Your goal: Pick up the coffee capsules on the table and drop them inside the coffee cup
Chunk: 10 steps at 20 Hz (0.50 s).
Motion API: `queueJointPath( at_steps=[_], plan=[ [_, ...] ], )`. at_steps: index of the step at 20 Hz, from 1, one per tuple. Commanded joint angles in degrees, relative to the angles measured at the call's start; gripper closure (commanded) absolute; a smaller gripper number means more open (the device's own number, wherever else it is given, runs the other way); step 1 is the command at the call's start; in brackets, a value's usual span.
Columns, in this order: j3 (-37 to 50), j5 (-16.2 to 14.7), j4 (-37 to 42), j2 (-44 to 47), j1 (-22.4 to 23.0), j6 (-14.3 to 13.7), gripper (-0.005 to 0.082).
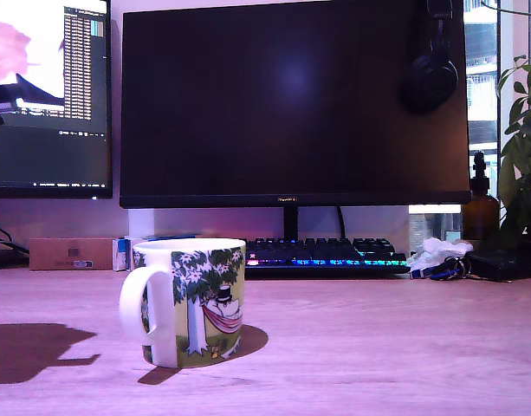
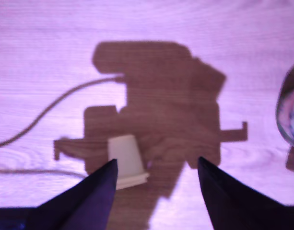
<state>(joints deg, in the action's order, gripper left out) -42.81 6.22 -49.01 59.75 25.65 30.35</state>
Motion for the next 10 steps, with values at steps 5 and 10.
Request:
queueJointPath(
  at_steps=[5, 10],
  plan=[
    [2.0, 0.9, 1.1, 0.2, -2.0, 0.7, 0.0286],
    [6.0, -1.1, 4.3, 0.3, -5.4, 1.2, 0.0286]
  ],
)
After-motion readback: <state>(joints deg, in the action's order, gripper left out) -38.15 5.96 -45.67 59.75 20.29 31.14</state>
